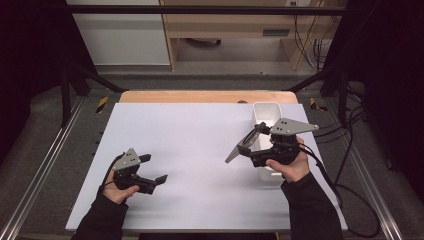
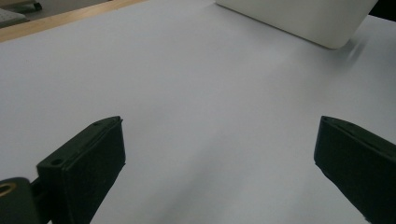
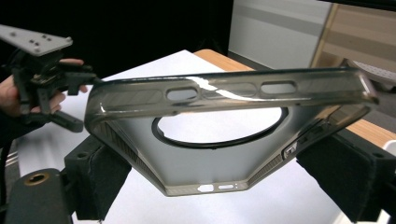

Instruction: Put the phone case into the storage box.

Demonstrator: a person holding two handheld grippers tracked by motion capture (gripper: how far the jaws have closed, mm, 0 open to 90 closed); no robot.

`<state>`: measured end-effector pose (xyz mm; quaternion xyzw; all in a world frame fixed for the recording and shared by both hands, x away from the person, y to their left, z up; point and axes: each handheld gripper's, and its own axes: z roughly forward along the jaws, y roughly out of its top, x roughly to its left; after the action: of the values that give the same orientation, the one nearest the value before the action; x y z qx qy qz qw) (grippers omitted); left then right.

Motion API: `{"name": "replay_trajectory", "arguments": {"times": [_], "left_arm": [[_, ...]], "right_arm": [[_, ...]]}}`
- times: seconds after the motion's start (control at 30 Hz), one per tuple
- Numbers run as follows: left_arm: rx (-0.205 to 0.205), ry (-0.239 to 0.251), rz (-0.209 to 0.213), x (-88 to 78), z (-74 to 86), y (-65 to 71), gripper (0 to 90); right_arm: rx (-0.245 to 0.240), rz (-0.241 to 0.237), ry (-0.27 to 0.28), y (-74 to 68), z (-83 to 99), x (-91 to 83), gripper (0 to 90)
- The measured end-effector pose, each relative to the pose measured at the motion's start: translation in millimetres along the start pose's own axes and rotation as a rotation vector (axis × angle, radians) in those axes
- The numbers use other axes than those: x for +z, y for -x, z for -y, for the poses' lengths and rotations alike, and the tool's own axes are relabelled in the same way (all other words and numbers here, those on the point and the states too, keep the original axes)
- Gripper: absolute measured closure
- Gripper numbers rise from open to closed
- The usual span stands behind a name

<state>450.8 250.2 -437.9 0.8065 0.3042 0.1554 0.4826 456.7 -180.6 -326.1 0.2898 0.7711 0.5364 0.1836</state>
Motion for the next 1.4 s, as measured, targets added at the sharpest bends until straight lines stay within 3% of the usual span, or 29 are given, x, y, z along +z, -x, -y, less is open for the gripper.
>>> {"name": "replay_trajectory", "arguments": {"times": [0.83, 1.4], "left_arm": [[-0.029, 0.022, -0.050, -11.2, 9.2, -7.0, 0.0], [-0.043, 0.024, -0.058, -13.1, 11.7, -10.5, 0.0]], "right_arm": [[0.029, 0.114, -0.014, 13.5, -27.3, 0.6, 12.3], [0.071, 0.263, -0.022, 31.3, -38.0, -0.1, 12.4]]}}
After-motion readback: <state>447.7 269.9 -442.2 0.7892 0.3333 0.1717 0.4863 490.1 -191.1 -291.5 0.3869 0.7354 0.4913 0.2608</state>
